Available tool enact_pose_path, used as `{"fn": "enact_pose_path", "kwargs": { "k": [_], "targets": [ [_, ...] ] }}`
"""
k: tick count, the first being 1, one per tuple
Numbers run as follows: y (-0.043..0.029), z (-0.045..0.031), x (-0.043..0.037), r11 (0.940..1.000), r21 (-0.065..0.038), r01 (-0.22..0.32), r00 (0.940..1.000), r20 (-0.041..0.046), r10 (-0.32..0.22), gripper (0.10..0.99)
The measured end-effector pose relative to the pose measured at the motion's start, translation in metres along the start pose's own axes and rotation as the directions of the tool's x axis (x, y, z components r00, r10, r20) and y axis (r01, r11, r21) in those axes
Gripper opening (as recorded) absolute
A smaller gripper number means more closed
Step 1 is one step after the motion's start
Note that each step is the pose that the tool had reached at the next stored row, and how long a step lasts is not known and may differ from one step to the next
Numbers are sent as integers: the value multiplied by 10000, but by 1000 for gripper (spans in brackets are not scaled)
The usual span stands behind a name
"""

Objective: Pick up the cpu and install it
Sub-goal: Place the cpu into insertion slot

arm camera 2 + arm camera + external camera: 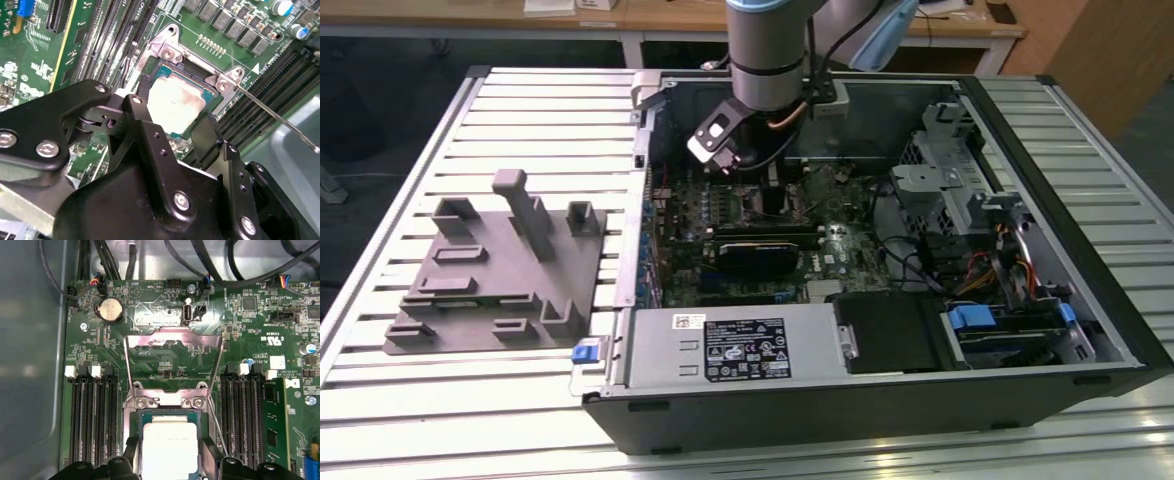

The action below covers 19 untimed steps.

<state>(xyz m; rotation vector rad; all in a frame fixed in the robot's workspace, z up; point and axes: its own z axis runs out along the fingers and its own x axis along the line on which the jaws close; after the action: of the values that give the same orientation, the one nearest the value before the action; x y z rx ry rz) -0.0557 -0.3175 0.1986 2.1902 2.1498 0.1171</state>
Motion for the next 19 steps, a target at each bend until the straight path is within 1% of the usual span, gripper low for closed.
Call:
{"fn": "enact_pose_path", "kwargs": {
  "k": [4, 14, 15, 19],
  "targets": [
    [8, -78, 0, 10000, 0, 0, 10000, 0, 0, 608],
    [33, -317, 2, 10000, -1, 0, 10000, -1, 0, 608],
    [34, -329, 1, 10000, 1, 0, 10000, 1, 0, 608],
    [35, -332, 2, 10000, -1, 0, 10000, -2, 0, 608]
  ]
}}
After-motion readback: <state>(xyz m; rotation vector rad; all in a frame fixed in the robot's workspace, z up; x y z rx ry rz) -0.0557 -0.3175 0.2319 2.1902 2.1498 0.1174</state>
